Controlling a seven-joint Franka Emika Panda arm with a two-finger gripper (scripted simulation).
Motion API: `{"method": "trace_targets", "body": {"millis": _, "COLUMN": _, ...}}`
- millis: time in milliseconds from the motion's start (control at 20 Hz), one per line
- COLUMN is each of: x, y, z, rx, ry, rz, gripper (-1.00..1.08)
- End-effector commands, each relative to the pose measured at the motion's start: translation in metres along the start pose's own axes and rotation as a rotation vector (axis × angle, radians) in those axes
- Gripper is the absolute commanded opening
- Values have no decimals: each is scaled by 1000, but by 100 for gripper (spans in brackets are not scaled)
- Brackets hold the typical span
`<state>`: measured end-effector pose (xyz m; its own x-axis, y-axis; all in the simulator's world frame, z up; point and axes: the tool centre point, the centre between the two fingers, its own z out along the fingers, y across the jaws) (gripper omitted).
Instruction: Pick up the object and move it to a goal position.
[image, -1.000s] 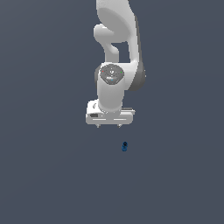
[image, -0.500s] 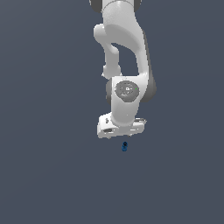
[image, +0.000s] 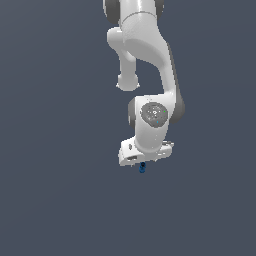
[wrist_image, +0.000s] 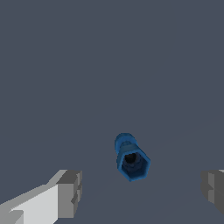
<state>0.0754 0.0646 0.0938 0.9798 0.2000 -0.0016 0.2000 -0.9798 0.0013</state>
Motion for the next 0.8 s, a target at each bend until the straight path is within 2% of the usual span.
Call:
{"method": "trace_targets", "body": {"millis": 0, "x": 2, "y": -1, "z": 1, "rx": 1, "ry": 2, "rz": -3, "gripper": 100}}
{"method": "trace_targets", "body": {"millis": 250, "x": 1, "y": -1, "z": 7, "rx": 1, "ry": 0, "rz": -1, "gripper": 100}}
{"method": "trace_targets", "body": {"millis": 750, "x": 1, "y": -1, "z": 51, "rx": 1, "ry": 1, "rz": -3, "gripper": 100}}
